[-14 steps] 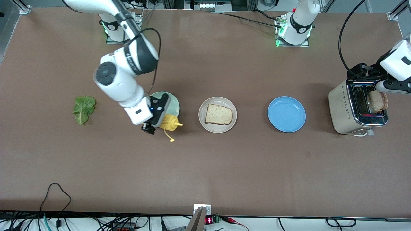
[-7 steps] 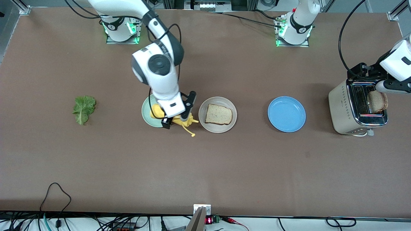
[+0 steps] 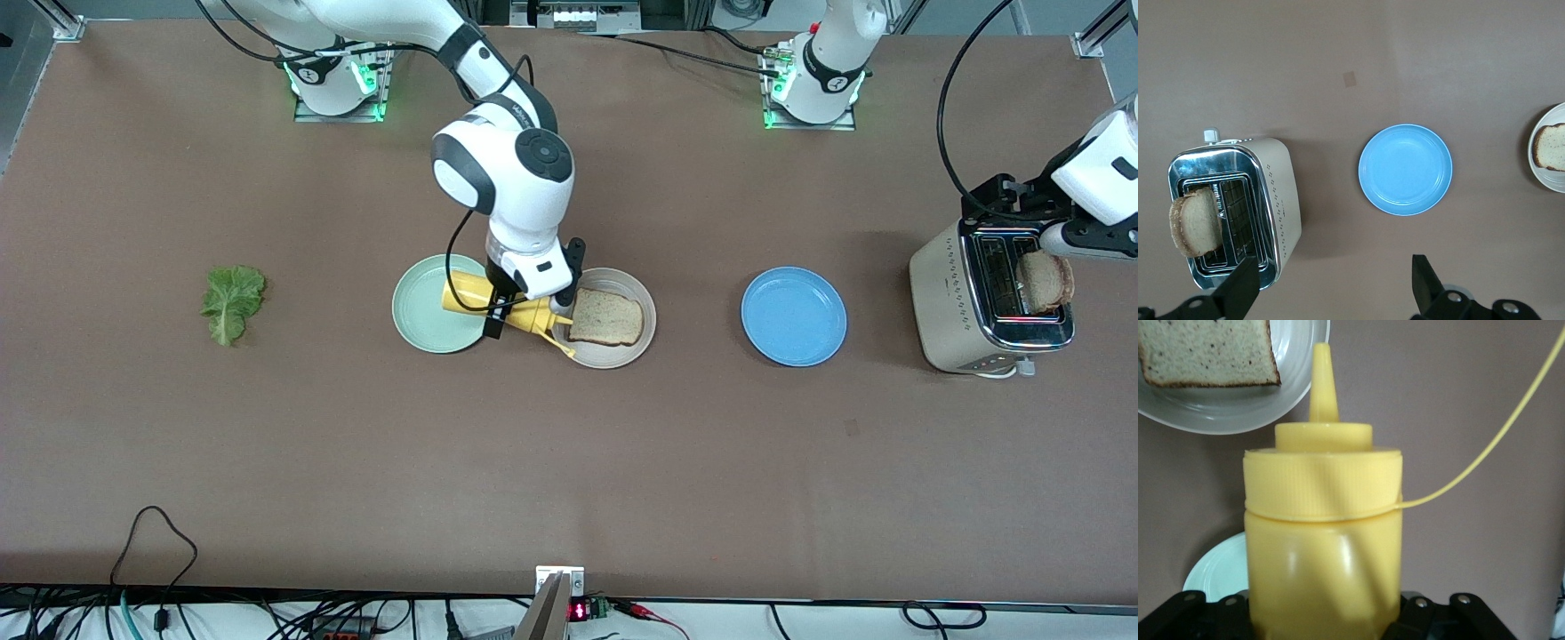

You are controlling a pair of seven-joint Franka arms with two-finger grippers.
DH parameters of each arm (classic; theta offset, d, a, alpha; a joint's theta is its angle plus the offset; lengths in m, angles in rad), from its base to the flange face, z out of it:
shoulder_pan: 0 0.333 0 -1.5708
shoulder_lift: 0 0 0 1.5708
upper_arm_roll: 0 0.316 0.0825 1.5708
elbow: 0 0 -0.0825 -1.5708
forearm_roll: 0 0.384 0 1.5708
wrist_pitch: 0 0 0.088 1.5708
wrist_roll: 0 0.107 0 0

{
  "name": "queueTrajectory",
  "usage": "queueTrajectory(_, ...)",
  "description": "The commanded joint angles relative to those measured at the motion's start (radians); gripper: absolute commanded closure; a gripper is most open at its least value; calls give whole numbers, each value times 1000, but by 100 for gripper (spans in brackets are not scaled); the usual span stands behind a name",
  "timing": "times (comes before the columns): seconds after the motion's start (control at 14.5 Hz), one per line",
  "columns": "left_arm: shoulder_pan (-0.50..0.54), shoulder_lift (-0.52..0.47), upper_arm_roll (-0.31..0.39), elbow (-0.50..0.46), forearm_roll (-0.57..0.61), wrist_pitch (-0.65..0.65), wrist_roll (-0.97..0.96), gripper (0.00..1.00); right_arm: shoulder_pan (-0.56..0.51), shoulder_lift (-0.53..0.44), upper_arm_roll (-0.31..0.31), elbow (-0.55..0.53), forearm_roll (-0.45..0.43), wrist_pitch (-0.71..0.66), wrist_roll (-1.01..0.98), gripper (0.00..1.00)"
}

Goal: Make sandwich in beige plate with both arms

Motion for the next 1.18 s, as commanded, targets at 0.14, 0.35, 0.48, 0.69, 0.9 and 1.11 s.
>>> queueTrajectory(0.14,-8,-10,3,3,20,-11,-12,0,99,123,-13,174,-119,-156,59,66)
queueTrajectory(0.35,-10,-11,3,3,20,-11,-12,0,127,157,-14,179,-179,-159,68,66)
queueTrajectory(0.48,-8,-11,3,3,20,-11,-12,0,147,177,-14,180,-213,-157,68,66)
queueTrajectory(0.69,-8,-10,3,3,20,-11,-12,0,168,220,-19,206,-248,-159,70,66)
queueTrajectory(0.9,-8,-10,3,3,20,-11,-12,0,207,246,-54,226,-249,-163,83,66)
queueTrajectory(1.11,-8,-10,3,3,20,-11,-12,0,207,245,-56,231,-244,-163,83,66)
